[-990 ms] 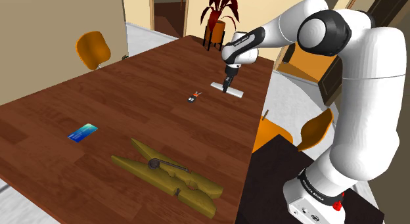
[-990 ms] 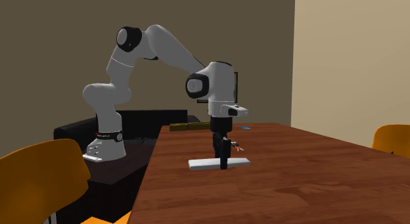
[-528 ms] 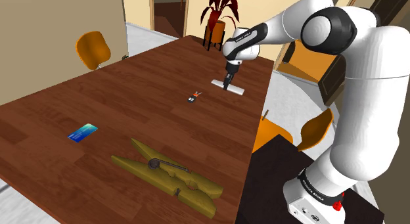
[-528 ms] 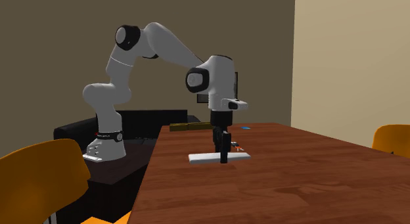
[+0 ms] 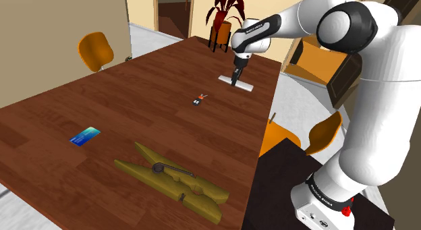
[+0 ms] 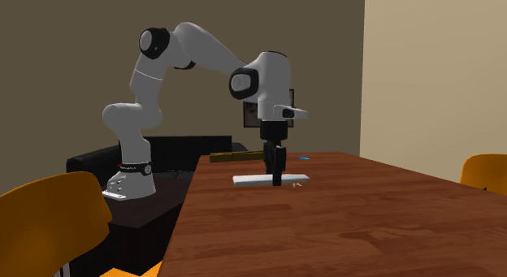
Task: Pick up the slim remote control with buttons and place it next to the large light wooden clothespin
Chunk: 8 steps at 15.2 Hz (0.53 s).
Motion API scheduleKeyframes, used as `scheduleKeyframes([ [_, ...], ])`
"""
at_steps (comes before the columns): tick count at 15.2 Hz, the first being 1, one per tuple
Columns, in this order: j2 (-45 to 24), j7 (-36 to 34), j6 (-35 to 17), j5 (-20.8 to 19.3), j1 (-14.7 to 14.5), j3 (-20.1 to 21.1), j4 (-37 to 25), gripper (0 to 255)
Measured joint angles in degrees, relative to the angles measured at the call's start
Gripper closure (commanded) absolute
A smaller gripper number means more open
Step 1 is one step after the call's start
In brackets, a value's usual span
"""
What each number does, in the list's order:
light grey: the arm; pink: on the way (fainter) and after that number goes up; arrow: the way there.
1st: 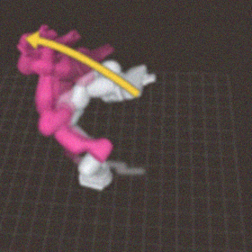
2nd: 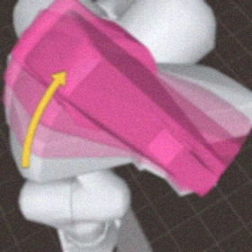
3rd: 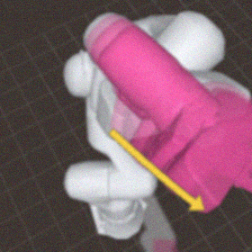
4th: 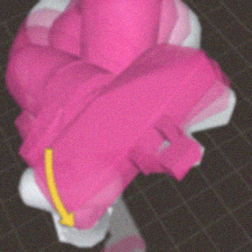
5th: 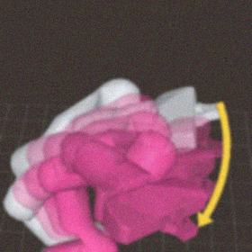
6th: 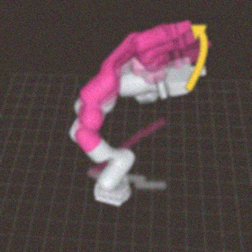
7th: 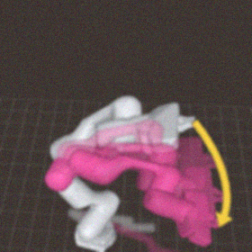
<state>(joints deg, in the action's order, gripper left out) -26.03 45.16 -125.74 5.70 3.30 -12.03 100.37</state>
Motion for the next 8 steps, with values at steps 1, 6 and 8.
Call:
scheduleKeyframes([
  [1,0.35,-0.06,0.7,-0.1,-0.02,-0.06,-0.35,255],
  [6,2.31,-0.43,3.72,-0.63,-0.25,-0.3,-1.46,255],
  [8,3.0,-0.46,4.98,-0.8,-0.26,-0.4,-2.04,255],
])
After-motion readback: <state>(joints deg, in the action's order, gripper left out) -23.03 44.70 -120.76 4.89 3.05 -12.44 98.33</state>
